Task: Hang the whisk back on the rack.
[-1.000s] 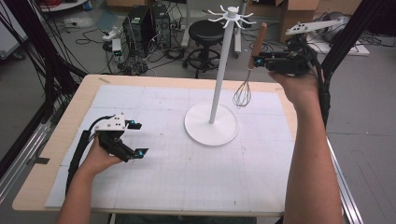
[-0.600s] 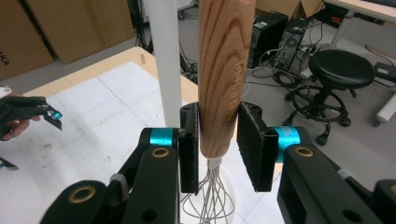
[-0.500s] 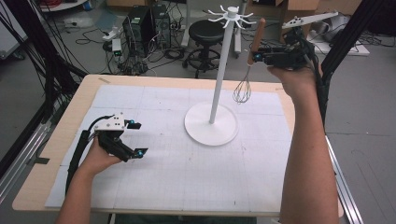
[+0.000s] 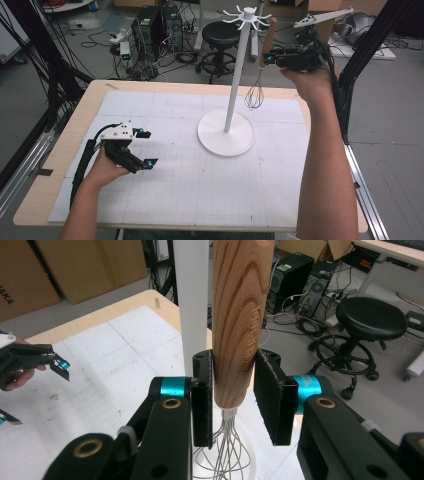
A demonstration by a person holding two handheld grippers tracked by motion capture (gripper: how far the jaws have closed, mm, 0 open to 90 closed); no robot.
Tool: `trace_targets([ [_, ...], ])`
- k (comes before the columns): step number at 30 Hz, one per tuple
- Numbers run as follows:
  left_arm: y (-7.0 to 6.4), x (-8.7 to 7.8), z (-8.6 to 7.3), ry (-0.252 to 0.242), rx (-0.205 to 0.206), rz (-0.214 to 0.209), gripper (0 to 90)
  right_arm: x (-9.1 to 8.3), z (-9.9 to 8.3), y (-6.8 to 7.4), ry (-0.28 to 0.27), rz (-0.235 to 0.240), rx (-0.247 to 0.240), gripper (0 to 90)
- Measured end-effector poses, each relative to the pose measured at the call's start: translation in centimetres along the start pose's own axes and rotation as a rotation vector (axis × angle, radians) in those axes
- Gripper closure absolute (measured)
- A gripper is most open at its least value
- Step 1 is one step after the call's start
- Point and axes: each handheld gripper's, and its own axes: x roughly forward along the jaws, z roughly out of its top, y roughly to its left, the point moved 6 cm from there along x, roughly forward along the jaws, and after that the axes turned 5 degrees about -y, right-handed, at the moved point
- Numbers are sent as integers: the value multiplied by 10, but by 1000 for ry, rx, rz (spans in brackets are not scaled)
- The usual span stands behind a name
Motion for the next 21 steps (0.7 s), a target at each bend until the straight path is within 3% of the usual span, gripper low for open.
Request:
trace_targets([
  [10, 0, 0, 0, 2, 1, -1, 16, 6, 1, 1, 1, 1, 3, 706],
  [21, -1, 0, -1, 5, 0, -1, 16, 9, 5, -5, 23, -39, 18, 706],
])
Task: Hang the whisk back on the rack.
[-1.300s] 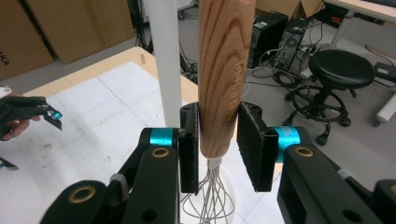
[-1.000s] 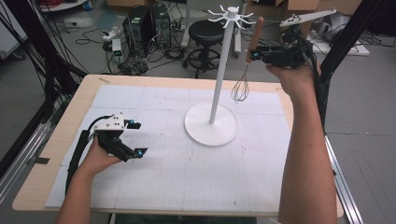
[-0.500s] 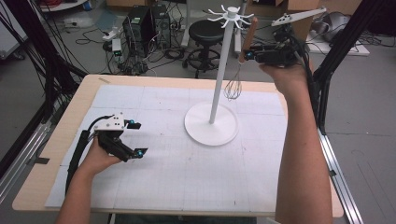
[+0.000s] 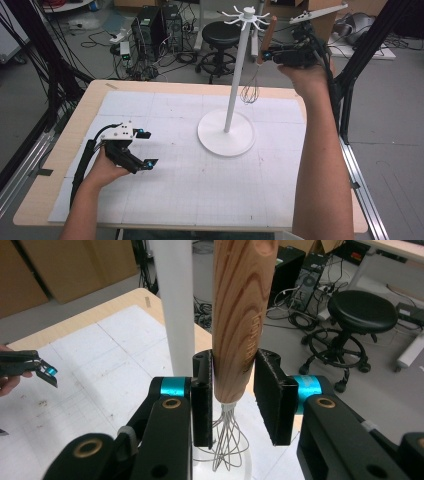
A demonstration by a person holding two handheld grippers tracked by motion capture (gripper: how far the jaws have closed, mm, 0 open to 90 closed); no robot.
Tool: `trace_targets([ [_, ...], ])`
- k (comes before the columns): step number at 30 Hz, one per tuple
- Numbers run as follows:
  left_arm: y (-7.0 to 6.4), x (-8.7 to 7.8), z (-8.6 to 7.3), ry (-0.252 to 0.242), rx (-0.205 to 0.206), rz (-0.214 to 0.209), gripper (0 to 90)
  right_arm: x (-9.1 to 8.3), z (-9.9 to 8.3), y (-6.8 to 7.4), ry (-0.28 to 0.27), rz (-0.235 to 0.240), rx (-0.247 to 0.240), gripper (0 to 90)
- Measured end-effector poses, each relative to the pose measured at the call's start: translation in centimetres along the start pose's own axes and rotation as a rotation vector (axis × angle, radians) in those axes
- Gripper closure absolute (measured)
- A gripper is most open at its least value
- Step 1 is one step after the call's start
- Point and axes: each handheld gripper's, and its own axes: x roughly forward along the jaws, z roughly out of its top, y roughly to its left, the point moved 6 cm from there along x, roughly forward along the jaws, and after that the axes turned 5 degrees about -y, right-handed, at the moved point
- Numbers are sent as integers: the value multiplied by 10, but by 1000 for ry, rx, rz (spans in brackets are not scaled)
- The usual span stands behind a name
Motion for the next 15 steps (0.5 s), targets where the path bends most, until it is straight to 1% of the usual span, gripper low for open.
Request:
trace_targets([
  [5, 0, -1, 0, -1, -1, 3, 16, 4, -1, -1, 3, 6, 14, 706],
  [8, 1, -1, -1, 4, 0, 2, 16, 6, 1, 2, 4, 6, -2, 707],
  [11, 0, -1, -1, 5, 0, 2, 16, 7, 2, 4, -1, 12, -4, 706],
  [14, 0, -1, -1, 4, 1, 3, 16, 9, 1, 4, 9, 6, -3, 705],
  [15, 0, -1, -1, 3, 0, 3, 16, 9, 0, 4, 14, 9, 8, 704],
])
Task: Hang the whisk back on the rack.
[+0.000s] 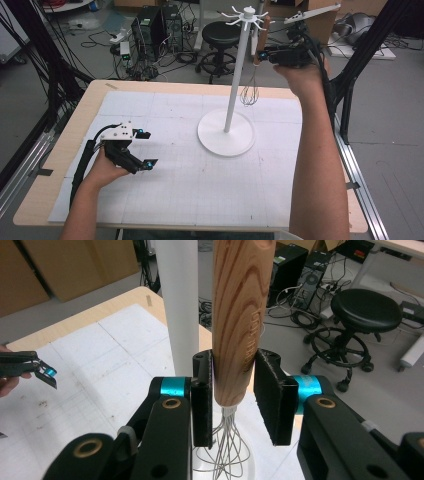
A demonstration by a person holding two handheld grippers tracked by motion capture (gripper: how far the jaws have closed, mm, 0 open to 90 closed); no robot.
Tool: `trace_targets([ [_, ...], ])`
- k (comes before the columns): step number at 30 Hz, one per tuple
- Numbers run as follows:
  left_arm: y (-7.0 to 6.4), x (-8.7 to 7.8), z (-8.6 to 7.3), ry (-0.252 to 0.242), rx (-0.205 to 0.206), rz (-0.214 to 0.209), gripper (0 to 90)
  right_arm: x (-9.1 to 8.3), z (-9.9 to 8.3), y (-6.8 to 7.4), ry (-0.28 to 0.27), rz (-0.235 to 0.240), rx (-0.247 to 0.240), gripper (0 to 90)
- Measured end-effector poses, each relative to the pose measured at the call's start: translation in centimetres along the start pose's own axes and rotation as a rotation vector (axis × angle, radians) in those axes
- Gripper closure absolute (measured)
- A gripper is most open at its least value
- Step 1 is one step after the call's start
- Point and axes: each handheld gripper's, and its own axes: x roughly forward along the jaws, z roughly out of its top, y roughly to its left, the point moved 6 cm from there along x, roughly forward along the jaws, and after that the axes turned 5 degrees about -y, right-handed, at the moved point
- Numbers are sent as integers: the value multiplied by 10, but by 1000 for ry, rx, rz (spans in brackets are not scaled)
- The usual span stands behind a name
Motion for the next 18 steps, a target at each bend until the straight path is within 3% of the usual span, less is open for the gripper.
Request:
trace_targets([
  [3, 0, 0, 0, 0, -1, -1, 16, 1, -3, -1, -14, 10, 3, 680],
  [5, 0, 1, -1, 4, -1, -2, 16, -1, -3, -2, -44, 5, 13, 618],
  [18, -1, 2, -1, 5, 1, -4, 16, -19, -17, 4, -83, 60, 6, 567],
])
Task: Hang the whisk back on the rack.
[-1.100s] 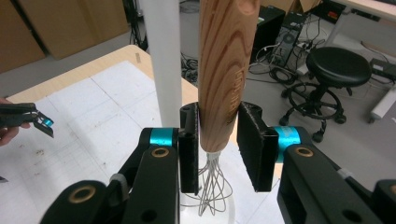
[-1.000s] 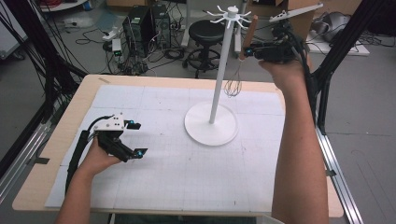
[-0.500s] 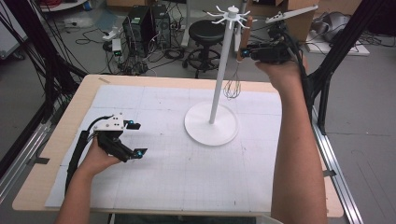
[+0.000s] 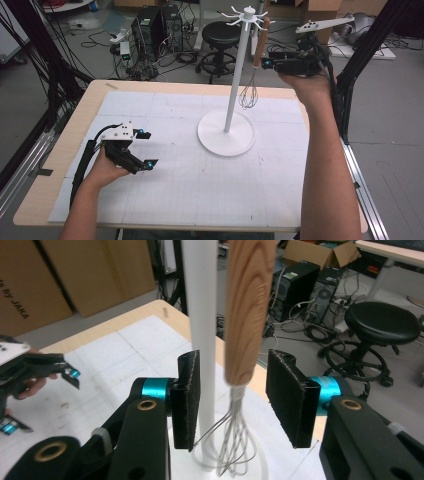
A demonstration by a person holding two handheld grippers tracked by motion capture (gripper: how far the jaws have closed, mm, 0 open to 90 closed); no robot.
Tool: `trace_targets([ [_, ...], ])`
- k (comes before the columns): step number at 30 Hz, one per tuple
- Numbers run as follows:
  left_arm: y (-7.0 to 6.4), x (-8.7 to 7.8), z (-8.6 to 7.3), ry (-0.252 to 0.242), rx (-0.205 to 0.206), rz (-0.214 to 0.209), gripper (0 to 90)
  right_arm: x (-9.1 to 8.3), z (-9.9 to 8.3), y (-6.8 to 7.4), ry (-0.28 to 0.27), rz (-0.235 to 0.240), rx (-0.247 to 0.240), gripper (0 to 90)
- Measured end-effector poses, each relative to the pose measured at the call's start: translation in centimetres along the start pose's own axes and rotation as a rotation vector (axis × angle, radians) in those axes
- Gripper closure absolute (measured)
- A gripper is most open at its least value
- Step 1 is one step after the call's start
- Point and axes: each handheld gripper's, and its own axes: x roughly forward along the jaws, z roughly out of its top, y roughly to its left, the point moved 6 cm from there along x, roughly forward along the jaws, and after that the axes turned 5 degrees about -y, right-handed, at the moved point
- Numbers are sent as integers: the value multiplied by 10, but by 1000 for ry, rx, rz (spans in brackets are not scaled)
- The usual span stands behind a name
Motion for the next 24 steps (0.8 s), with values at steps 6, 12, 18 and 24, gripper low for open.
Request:
trace_targets([
  [6, -1, 1, 0, -3, 2, -3, 16, -8, -8, 9, -14, 38, -11, 520],
  [12, -1, 1, 1, -5, 2, -7, 16, -14, -20, 17, -32, 74, -32, 451],
  [18, -1, 0, 1, -9, 1, -7, 16, -19, -34, 27, -43, 120, -61, 404],
  [24, -2, 0, 2, -9, 2, -8, 17, -21, -46, 34, -63, 140, -66, 365],
])
